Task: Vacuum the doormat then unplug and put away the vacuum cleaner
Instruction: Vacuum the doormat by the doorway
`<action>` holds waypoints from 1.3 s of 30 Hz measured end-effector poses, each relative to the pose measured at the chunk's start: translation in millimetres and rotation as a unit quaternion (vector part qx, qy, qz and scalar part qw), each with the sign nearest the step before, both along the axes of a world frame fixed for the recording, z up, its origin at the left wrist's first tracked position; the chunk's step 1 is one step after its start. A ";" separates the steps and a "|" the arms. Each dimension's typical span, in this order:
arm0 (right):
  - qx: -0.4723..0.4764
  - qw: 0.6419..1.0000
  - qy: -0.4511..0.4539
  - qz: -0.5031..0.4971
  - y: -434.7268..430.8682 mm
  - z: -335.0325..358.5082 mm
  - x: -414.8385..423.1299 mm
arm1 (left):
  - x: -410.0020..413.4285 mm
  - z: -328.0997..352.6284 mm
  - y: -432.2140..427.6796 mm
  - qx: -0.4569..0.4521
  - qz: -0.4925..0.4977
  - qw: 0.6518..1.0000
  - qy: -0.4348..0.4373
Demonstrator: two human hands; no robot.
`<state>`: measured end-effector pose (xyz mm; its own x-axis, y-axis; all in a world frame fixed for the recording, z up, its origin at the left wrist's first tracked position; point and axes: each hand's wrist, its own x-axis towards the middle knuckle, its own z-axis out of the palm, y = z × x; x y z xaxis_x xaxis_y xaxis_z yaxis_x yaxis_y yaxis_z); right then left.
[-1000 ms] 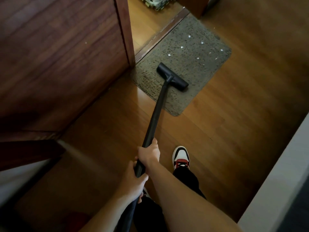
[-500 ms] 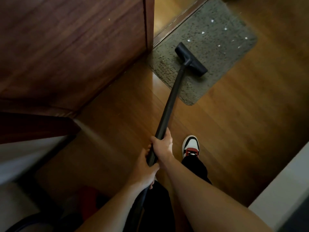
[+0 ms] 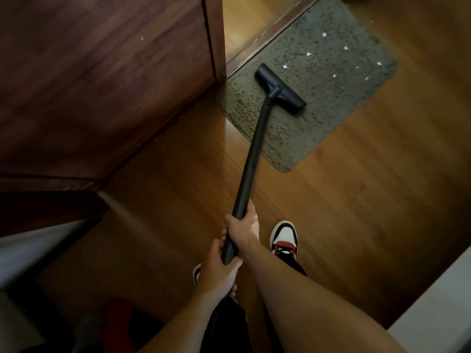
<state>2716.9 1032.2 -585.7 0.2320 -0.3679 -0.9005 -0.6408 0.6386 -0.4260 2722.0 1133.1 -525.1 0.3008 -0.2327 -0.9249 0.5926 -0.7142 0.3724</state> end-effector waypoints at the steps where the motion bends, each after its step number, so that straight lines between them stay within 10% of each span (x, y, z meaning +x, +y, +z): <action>1: 0.001 1.000 -0.003 0.005 -5.8 -1.8 0.7 | -1.1 -1.5 -5.9 0.000 0.001 1.000 -0.012; 23: -0.043 0.999 -0.002 0.020 -153.4 -24.7 42.4 | 28.0 -34.3 -147.8 -0.011 -0.011 0.996 -0.091; 39: -0.051 0.999 0.017 -0.003 -43.3 -9.2 -0.4 | -4.0 -7.5 -41.8 0.000 -0.041 0.997 -0.066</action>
<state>2716.5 988.9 -594.9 0.1996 -0.4600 -0.8652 -0.6530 0.5959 -0.4674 2718.0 1091.3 -532.7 0.4007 -0.2621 -0.8779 0.4783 -0.7574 0.4444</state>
